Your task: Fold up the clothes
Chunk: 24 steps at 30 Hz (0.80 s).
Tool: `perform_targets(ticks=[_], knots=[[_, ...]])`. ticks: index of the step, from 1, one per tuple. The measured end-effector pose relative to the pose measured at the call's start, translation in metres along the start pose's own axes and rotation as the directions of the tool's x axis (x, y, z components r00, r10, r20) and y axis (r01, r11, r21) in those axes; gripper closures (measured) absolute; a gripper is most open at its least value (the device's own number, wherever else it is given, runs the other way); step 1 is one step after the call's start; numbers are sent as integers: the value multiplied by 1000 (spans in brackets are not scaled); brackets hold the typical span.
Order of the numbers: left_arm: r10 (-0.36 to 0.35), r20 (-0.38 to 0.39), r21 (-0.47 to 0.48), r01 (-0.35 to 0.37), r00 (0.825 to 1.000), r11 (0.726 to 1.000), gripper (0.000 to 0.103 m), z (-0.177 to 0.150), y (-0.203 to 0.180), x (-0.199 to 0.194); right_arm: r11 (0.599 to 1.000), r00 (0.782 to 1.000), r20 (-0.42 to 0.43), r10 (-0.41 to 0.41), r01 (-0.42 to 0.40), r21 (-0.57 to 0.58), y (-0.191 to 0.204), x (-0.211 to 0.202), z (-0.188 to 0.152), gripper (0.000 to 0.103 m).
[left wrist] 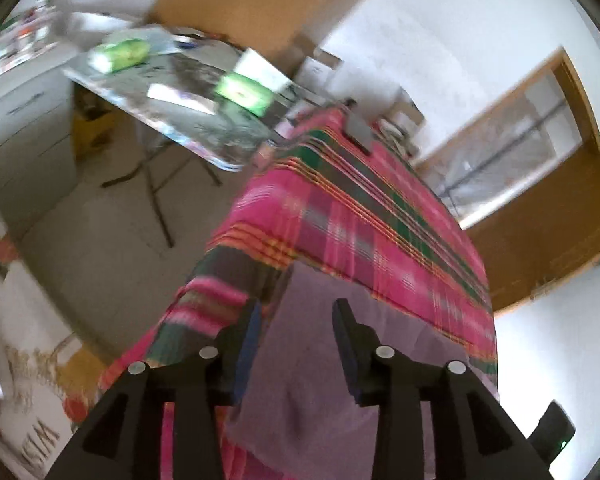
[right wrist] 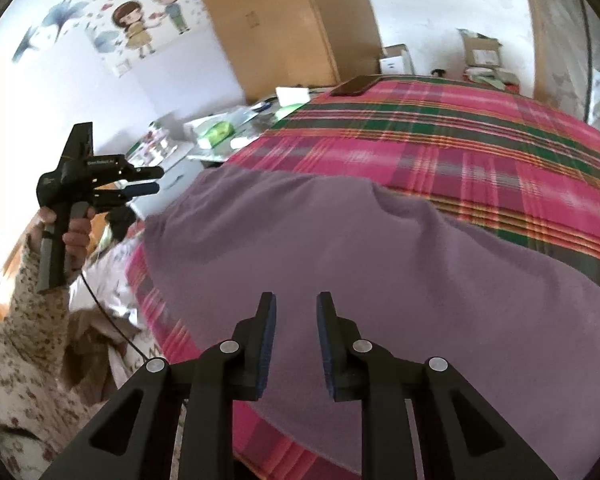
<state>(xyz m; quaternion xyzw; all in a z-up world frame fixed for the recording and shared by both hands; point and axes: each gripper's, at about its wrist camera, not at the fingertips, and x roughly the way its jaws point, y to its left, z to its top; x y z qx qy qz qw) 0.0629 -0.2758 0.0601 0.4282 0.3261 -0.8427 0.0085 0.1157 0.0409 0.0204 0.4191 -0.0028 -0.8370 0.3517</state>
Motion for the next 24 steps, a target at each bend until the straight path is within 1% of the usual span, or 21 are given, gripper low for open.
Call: perform_targets(ticks=[2, 6, 8, 10, 12, 13, 14, 15, 16, 17, 19, 20, 22, 24], knots=[[10, -48, 21, -9, 999, 1000, 65, 11, -4, 17, 1000, 1000, 4, -7, 7, 30, -7, 2, 5, 81], [35, -115, -2, -35, 993, 999, 65, 21, 1, 42, 998, 1000, 6, -10, 10, 67, -17, 6, 14, 80], [15, -157, -55, -24, 987, 998, 65, 25, 9, 54, 997, 1000, 9, -16, 15, 81, -23, 8, 19, 80], [-7, -179, -88, -9, 984, 996, 65, 26, 14, 60, 994, 1000, 20, -12, 10, 106, -32, 10, 24, 80], [-60, -202, -102, 40, 978, 994, 65, 27, 13, 63, 991, 999, 30, -17, 13, 133, -41, 11, 28, 80], [-98, -217, -115, 74, 971, 991, 65, 27, 11, 65, 989, 999, 34, -20, 15, 147, -45, 12, 30, 80], [-118, -232, -118, 93, 966, 989, 65, 27, 10, 68, 986, 999, 37, -25, 18, 165, -50, 14, 32, 80], [-111, -246, -108, 87, 963, 990, 65, 28, 8, 72, 983, 999, 40, -29, 21, 183, -55, 16, 34, 80], [-88, -257, -97, 64, 962, 993, 68, 29, 6, 76, 979, 999, 40, -28, 19, 201, -59, 18, 35, 80], [-72, -265, -101, 47, 961, 994, 72, 29, 7, 80, 976, 999, 41, -27, 18, 218, -63, 20, 36, 80], [-85, -270, -123, 53, 959, 991, 78, 28, 9, 84, 969, 999, 36, -29, 19, 246, -69, 23, 36, 80], [-94, -264, -134, 60, 960, 989, 80, 27, 9, 83, 967, 999, 33, -28, 19, 256, -71, 25, 36, 80], [-103, -242, -142, 69, 965, 987, 85, 26, 10, 80, 964, 999, 29, -30, 21, 266, -75, 27, 36, 80], [-99, -214, -154, 66, 972, 986, 87, 25, 12, 74, 963, 999, 27, -33, 24, 268, -78, 28, 36, 80]])
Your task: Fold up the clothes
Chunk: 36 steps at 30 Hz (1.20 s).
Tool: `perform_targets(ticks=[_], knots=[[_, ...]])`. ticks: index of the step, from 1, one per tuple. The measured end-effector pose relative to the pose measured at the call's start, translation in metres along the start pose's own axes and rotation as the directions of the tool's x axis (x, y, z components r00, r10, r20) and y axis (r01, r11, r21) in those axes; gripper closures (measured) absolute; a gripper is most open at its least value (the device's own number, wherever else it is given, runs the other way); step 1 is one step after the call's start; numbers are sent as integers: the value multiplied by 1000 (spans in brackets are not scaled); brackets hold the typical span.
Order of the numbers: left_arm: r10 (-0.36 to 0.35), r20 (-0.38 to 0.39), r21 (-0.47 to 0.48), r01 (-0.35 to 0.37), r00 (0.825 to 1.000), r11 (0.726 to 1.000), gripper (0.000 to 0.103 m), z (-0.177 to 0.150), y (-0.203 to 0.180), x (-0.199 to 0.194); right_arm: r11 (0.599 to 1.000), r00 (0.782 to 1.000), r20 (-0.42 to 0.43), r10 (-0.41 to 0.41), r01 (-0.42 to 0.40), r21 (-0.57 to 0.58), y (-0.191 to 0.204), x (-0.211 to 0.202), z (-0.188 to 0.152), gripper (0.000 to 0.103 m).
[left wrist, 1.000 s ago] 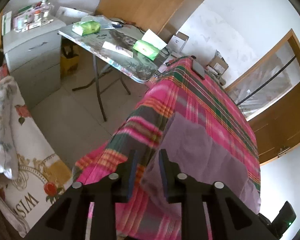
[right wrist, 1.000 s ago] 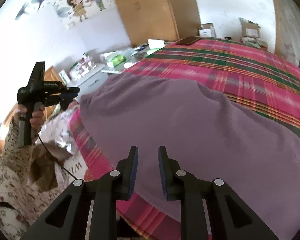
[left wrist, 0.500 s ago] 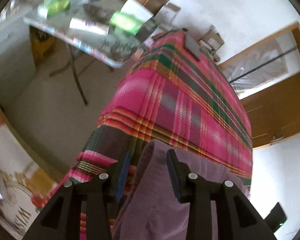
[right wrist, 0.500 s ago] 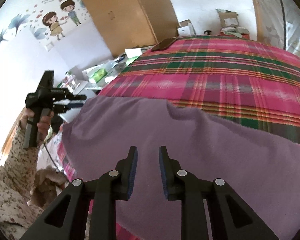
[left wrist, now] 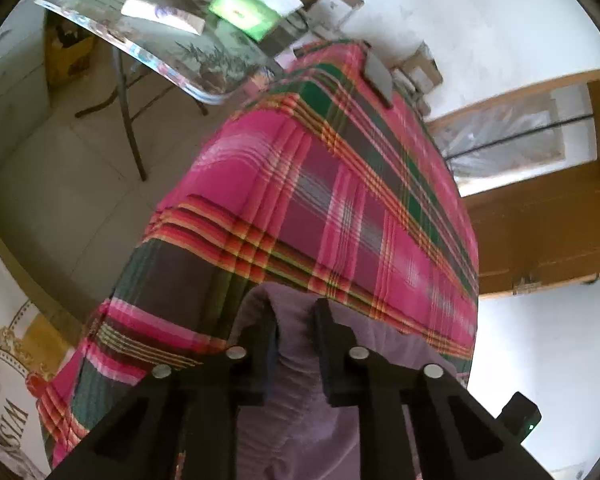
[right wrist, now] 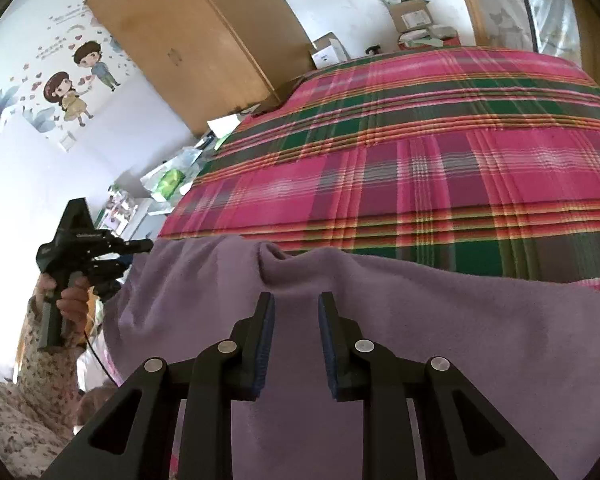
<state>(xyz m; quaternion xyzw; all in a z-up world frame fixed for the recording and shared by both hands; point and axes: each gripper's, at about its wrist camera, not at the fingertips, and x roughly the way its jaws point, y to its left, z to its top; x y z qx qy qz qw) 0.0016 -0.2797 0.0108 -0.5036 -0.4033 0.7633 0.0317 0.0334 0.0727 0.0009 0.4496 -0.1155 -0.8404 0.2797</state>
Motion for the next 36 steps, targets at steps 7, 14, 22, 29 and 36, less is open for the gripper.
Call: perform_targets(ticks=[7, 14, 22, 29, 36], knots=[[71, 114, 2, -72, 991, 997, 90, -7, 6, -22, 1000, 999, 38, -23, 23, -3, -5, -2, 9, 80], [142, 136, 12, -145, 980, 989, 90, -10, 2, -13, 997, 996, 43, -77, 78, -23, -13, -2, 17, 80], [269, 261, 21, -284, 927, 959, 88, -15, -15, -41, 982, 999, -4, -49, 48, -185, -5, 11, 45, 79], [204, 314, 144, -259, 927, 955, 85, -23, -60, -42, 963, 976, -163, 144, -176, -205, 1, 41, 52, 72], [189, 130, 265, -218, 973, 939, 85, -36, -78, 18, 958, 957, -238, 168, -215, -189, 8, 52, 46, 64]])
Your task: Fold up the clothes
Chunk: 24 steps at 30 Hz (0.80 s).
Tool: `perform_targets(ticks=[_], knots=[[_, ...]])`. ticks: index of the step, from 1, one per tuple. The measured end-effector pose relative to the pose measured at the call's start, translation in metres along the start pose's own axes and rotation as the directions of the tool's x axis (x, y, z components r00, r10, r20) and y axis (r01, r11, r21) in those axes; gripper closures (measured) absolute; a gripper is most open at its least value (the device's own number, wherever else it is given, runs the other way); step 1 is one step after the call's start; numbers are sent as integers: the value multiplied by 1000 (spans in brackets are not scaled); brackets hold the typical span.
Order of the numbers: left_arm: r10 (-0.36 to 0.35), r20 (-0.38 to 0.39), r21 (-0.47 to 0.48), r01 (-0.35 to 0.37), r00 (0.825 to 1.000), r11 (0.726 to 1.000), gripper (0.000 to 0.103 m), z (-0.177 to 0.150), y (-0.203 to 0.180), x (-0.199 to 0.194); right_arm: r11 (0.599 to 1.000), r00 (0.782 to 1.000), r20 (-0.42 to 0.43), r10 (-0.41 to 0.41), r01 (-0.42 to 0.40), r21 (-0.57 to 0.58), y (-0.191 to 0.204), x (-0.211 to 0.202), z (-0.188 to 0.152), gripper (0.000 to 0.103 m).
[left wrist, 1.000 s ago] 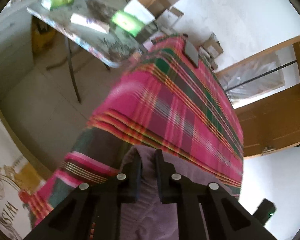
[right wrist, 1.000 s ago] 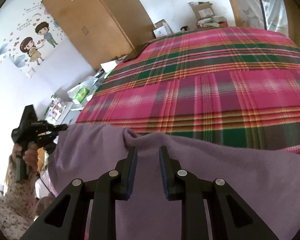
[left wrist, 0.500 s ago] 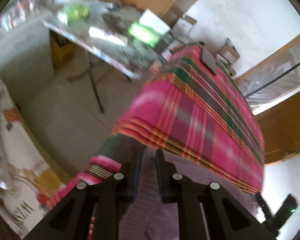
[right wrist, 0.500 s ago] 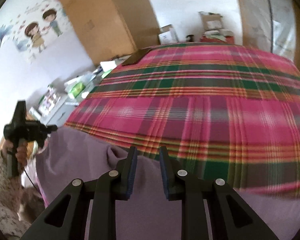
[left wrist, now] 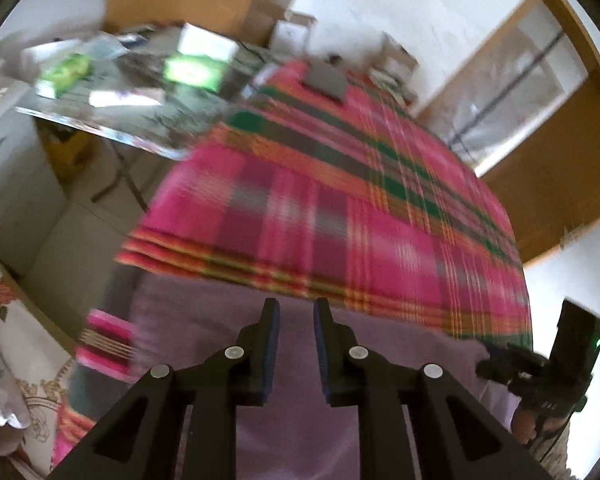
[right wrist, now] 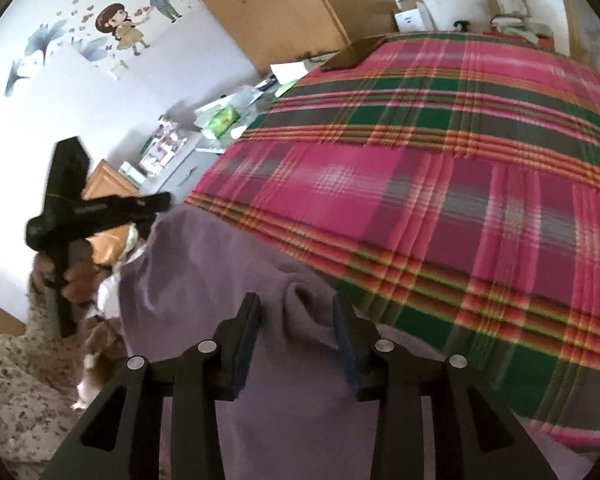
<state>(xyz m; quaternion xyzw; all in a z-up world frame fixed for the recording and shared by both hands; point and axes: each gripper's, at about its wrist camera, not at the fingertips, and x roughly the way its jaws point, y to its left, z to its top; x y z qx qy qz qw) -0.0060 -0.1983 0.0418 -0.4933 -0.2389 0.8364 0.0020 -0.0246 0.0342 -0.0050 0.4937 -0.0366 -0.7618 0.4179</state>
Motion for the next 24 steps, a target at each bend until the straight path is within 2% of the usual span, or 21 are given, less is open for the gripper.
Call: perform_targets(ticks=[3, 4, 5, 10, 15, 21, 24], knots=[[14, -27, -3, -14, 1000, 1000, 85, -4, 0, 12, 1000, 1000, 3, 3, -3, 0, 6, -3, -7, 68], [7, -30, -8, -7, 1000, 1000, 85, -4, 1, 13, 1000, 1000, 5, 5, -5, 1, 7, -4, -9, 75], [4, -31, -7, -4, 1000, 1000, 85, -4, 2, 13, 1000, 1000, 7, 15, -15, -1, 9, -6, -11, 78], [4, -36, -27, -5, 999, 1000, 85, -9, 10, 15, 996, 997, -5, 75, -75, -39, 26, -7, -21, 81], [-1, -34, -28, 0, 999, 1000, 85, -13, 8, 15, 995, 995, -44, 88, -89, -35, 35, 3, -34, 82], [-33, -33, -69, 31, 999, 997, 85, -14, 17, 18, 992, 991, -59, 123, -121, 26, 34, 11, -44, 81], [-43, -27, -77, 41, 999, 996, 85, -14, 19, 18, 996, 993, -82, 90, -88, 31, 38, 7, -46, 80]])
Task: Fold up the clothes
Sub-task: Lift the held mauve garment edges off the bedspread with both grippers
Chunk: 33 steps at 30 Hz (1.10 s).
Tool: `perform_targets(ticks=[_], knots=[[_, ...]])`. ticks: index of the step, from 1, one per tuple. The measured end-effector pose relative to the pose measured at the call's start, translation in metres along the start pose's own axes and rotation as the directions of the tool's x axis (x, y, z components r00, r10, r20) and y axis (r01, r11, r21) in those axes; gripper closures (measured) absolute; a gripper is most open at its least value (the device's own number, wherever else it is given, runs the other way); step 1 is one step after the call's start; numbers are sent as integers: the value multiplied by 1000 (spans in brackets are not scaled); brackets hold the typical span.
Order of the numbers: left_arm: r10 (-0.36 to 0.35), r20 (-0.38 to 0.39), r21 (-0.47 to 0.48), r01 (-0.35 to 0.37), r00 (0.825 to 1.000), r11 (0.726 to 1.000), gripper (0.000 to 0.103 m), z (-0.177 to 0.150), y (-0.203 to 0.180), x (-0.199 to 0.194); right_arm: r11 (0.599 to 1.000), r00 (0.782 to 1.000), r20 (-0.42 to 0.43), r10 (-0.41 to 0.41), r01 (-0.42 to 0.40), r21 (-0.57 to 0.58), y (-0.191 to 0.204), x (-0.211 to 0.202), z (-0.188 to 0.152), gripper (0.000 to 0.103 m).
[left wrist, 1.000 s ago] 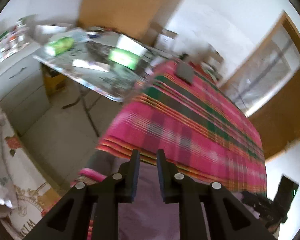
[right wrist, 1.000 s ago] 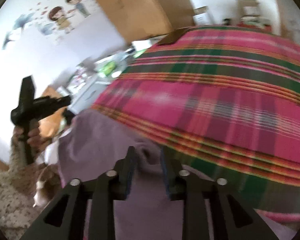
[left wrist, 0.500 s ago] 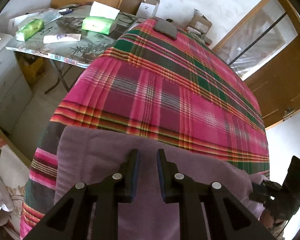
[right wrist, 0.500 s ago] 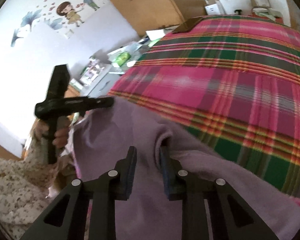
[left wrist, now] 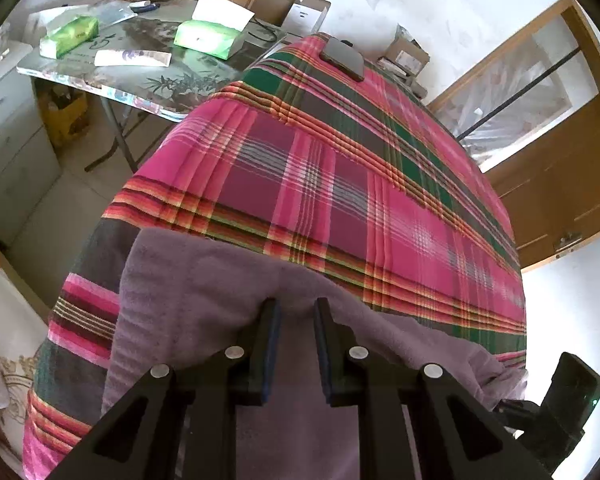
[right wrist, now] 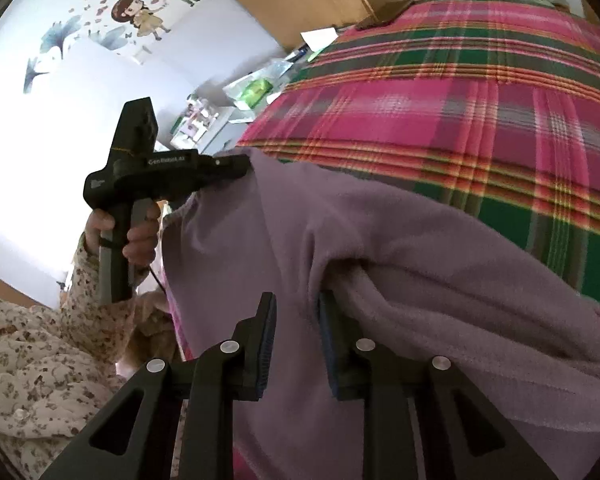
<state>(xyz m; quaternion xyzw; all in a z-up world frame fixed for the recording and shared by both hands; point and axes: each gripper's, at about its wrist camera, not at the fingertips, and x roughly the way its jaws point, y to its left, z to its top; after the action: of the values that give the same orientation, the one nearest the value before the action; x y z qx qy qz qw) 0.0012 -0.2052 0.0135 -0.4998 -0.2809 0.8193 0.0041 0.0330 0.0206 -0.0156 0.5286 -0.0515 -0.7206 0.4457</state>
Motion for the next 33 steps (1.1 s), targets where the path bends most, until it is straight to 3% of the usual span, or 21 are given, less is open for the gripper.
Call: perform_targets(ticks=[4, 7, 9, 11, 13, 16, 20, 22, 27, 33], knots=[[-9, 4, 3, 9, 1000, 1000, 85, -1, 1, 0, 993, 994, -22, -107, 105, -54, 13, -15, -2, 79], [-16, 5, 8, 16, 1000, 1000, 85, -2, 2, -1, 968, 974, 41, -223, 226, -111, 26, -51, 2, 79], [-19, 1, 14, 19, 1000, 1000, 85, -2, 3, -1, 944, 948, 119, -295, 309, -117, 31, -75, 9, 79], [-20, -6, 18, 20, 1000, 1000, 85, -2, 3, -1, 909, 899, 212, -383, 407, -86, 34, -103, 19, 79], [-18, -13, 24, 18, 1000, 1000, 85, -1, 3, -2, 898, 857, 309, -413, 439, -15, 33, -130, 31, 79], [-8, -19, 45, 9, 1000, 999, 85, -3, 2, -3, 912, 841, 365, -399, 406, 62, 27, -154, 46, 79], [-11, -20, 48, 12, 1000, 999, 85, -5, 3, -4, 974, 942, 247, -225, 215, 67, 8, -124, 53, 78], [-9, -21, 50, 10, 1000, 999, 85, -5, 3, -4, 981, 972, 151, -181, 166, 103, -7, -92, 51, 77], [-3, -30, 53, 5, 1000, 999, 85, -4, 2, -3, 974, 982, -34, -186, 189, 122, -34, -26, 42, 76], [-18, -36, 38, 19, 999, 999, 85, -2, 5, -3, 991, 985, -148, -88, 102, 90, -25, 2, 29, 75]])
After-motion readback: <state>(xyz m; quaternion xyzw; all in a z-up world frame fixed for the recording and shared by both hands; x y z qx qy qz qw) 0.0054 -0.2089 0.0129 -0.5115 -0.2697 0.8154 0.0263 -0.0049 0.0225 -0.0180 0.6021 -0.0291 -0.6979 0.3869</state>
